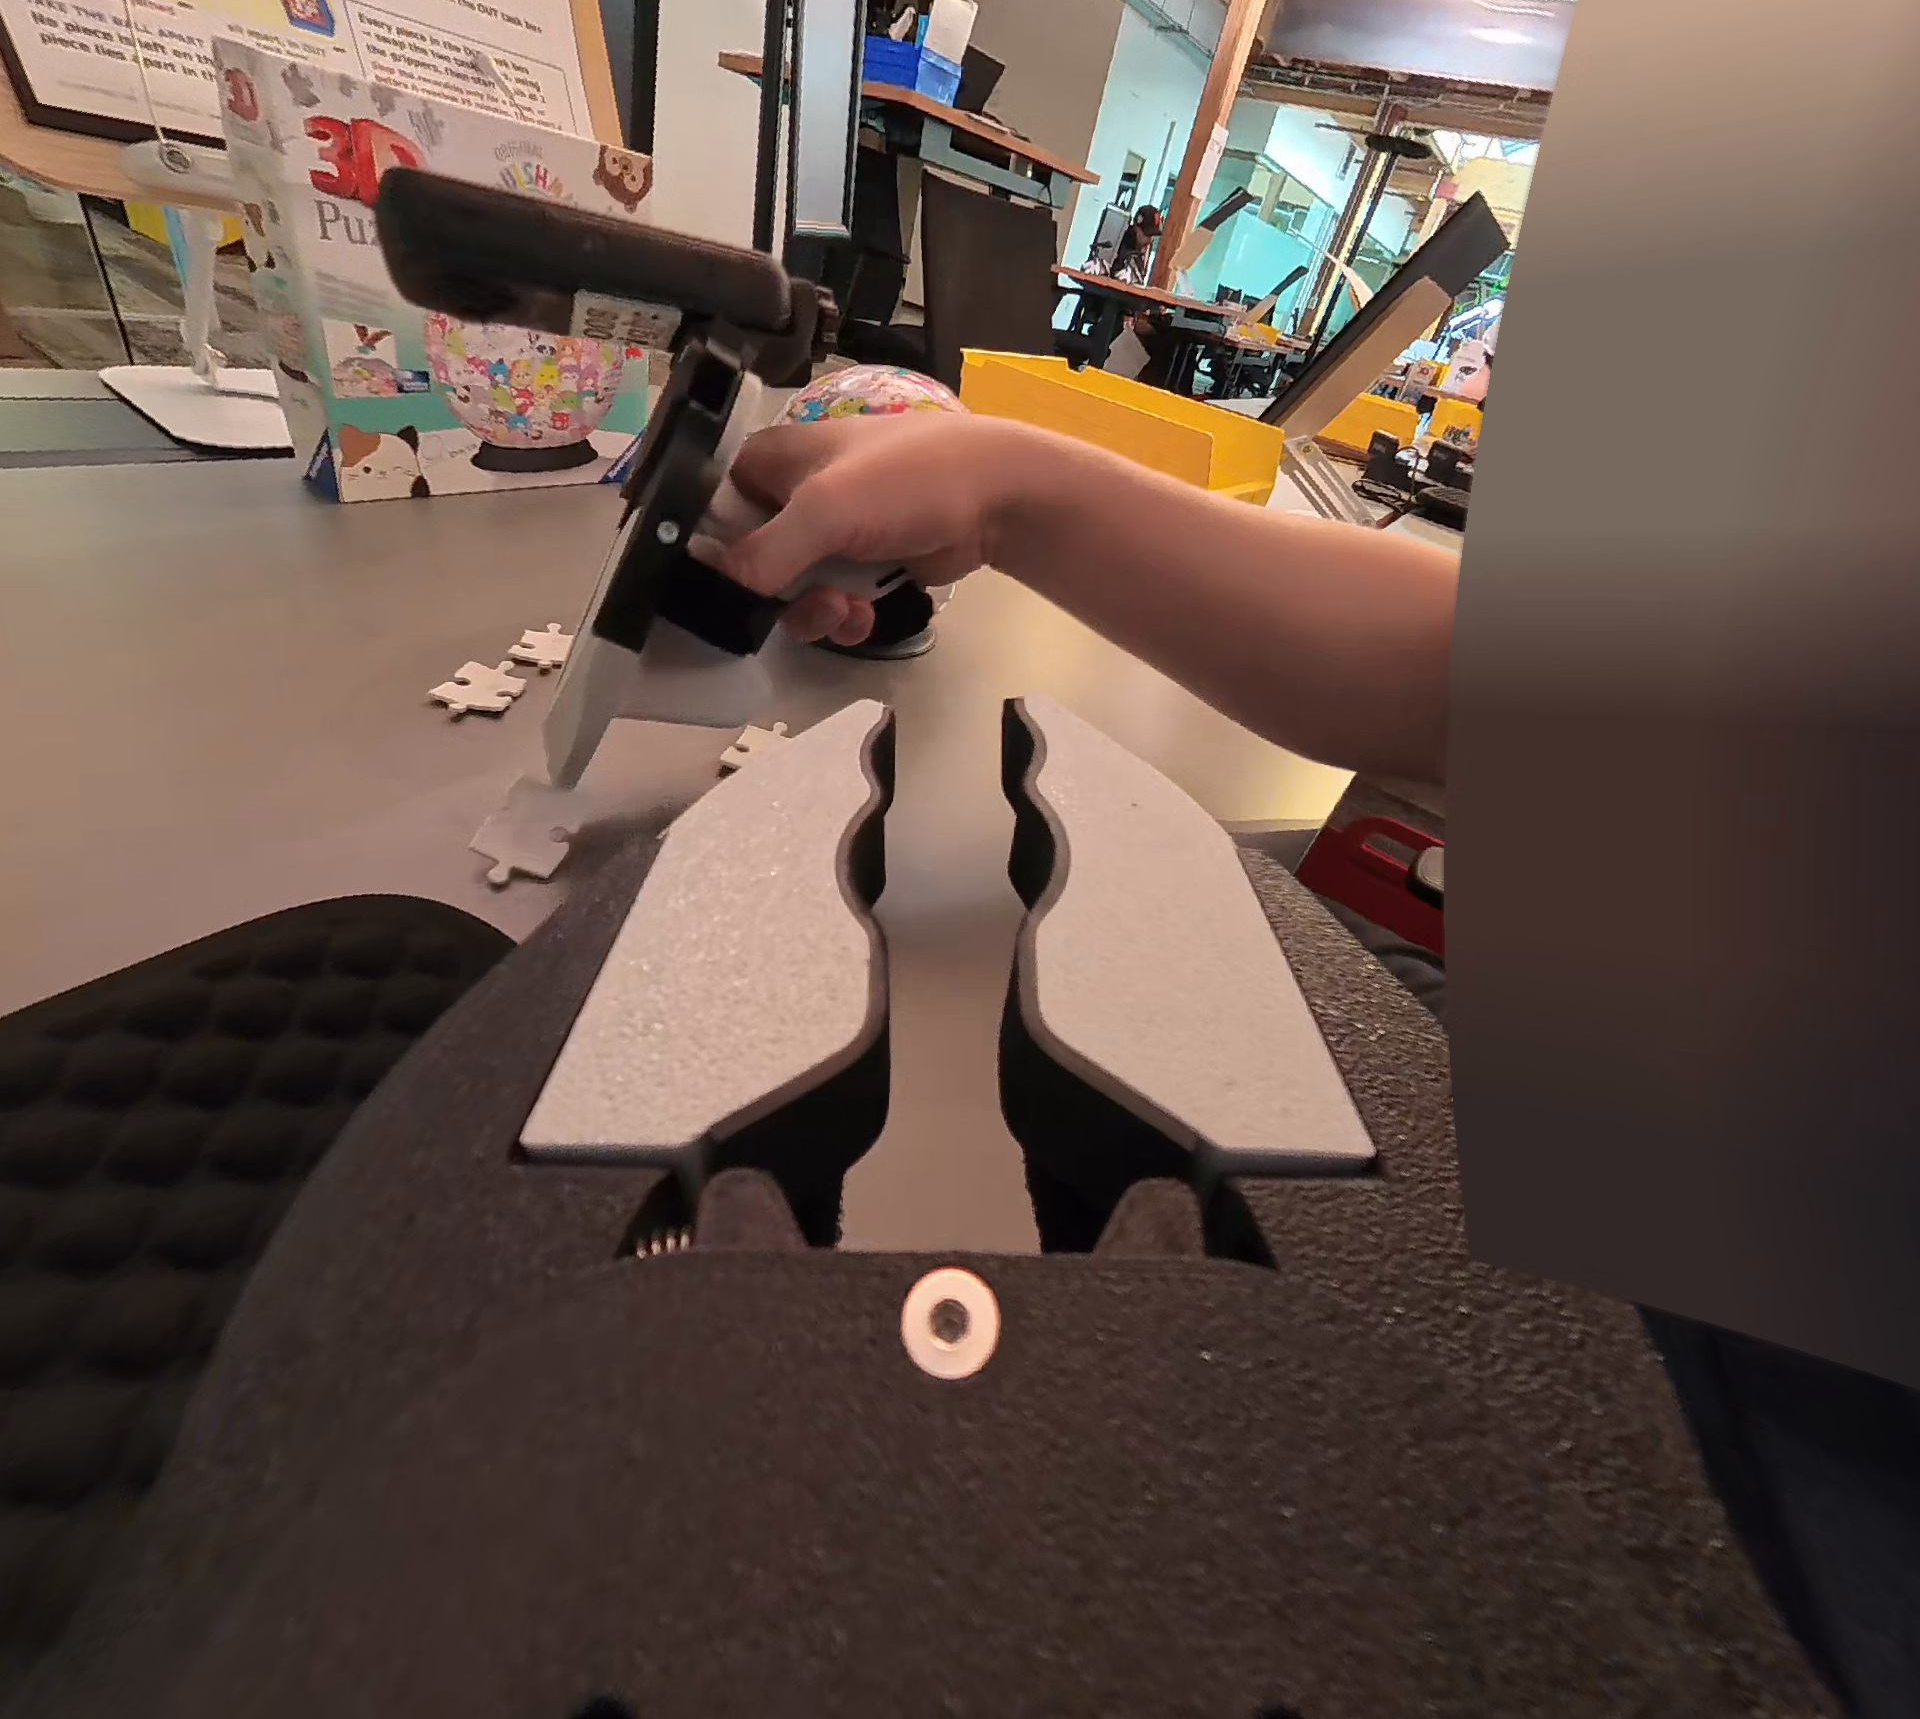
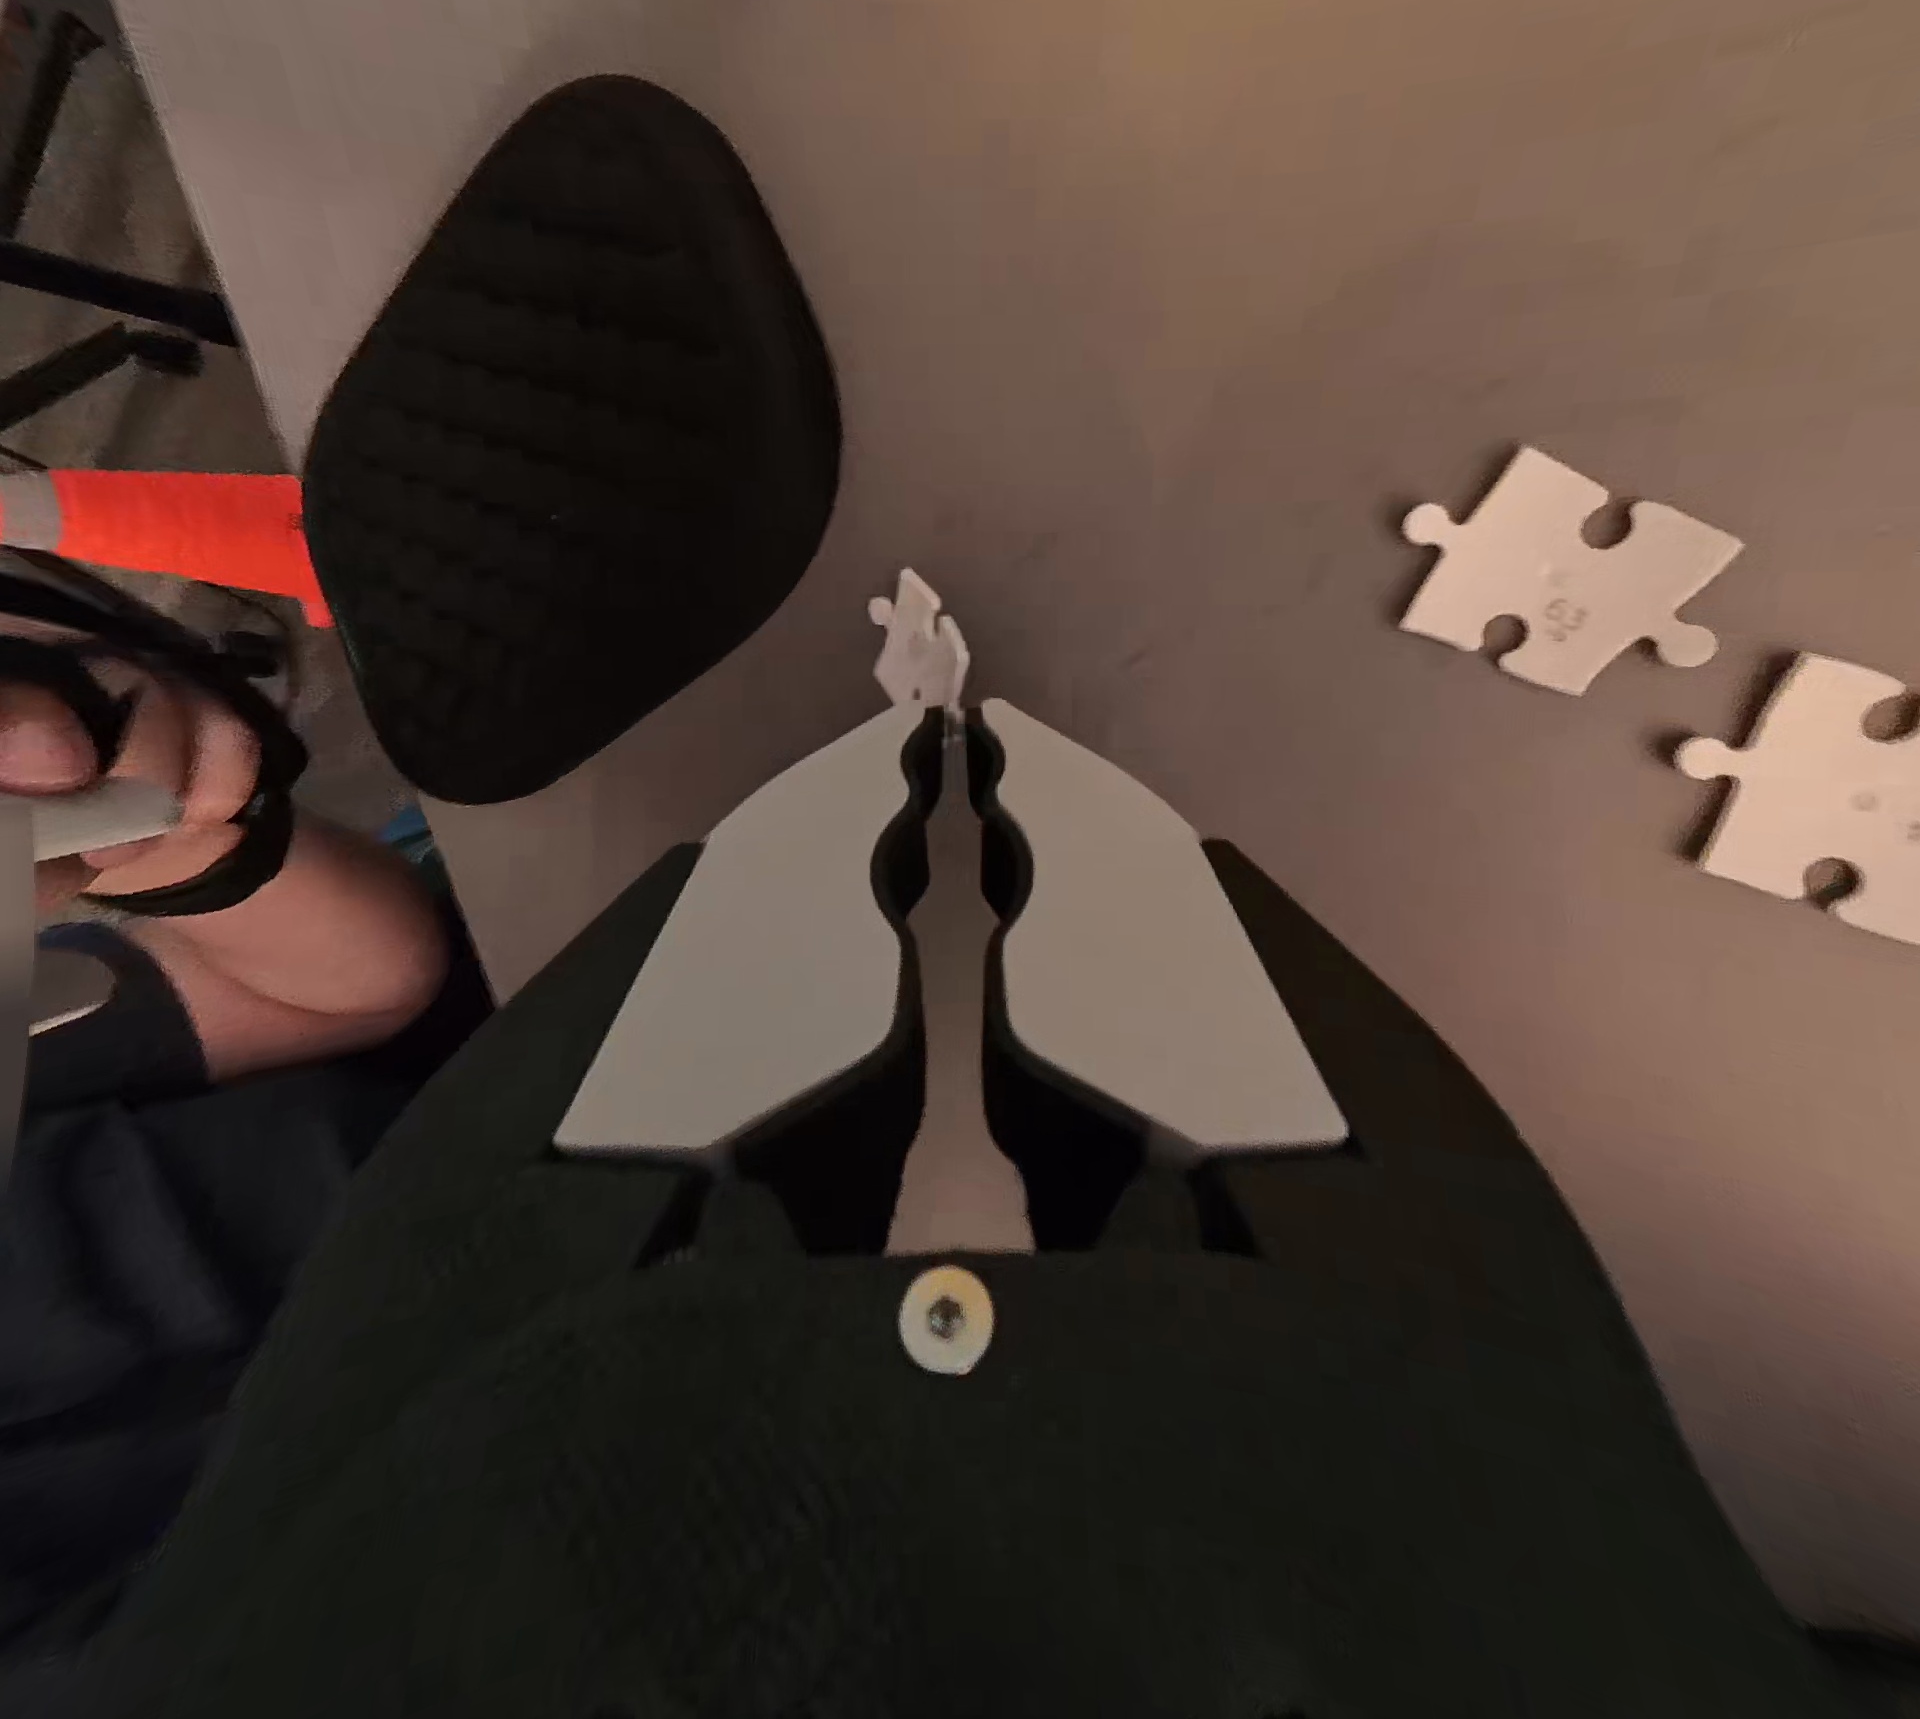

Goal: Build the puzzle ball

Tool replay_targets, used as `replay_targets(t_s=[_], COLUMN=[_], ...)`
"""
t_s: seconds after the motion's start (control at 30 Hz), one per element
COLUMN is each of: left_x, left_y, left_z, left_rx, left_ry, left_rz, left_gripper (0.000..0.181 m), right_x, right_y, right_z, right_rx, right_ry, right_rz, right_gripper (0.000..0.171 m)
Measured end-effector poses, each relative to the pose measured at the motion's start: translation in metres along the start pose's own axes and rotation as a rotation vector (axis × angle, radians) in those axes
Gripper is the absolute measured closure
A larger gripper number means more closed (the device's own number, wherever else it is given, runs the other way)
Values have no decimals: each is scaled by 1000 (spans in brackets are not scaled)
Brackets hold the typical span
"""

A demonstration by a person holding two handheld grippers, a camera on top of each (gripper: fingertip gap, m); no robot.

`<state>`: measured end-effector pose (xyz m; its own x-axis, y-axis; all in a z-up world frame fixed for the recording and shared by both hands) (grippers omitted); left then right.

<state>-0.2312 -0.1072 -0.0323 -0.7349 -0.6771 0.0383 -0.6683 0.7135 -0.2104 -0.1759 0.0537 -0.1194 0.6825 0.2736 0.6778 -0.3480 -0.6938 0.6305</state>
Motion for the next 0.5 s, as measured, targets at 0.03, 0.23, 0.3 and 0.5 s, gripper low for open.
replay_targets(t_s=[0.03, 0.23, 0.3, 0.5], left_x=[1, -1, -2, -21], left_y=[0, 2, 0, -8], left_z=[0, 1, 1, 11], left_rx=[0, 3, 5, -47], left_ry=[1, 14, 13, 51], left_rz=[0, 5, 14, 45], left_gripper=[162, 160, 158, 148], right_x=[-1, 5, 19, 102], right_y=[-3, -4, 9, 88], right_z=[1, -6, -11, 35], right_rx=[16, 164, 253, 554], right_ry=[14, -21, -104, -428], right_rz=[33, 224, 284, 200], right_gripper=[164, 142, 136, 132])
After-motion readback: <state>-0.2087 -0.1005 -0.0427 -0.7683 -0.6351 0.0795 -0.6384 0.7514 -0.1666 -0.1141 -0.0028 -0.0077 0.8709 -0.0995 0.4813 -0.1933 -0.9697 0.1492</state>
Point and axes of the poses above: each gripper's, where its closed fingertips meet, x back along the fingers, z out of its underside, y = z × x across the jaws, the point moved 3 cm from there along x, back along the fingers, and after that the axes turned 12 degrees about -z, right-handed, at the moved point
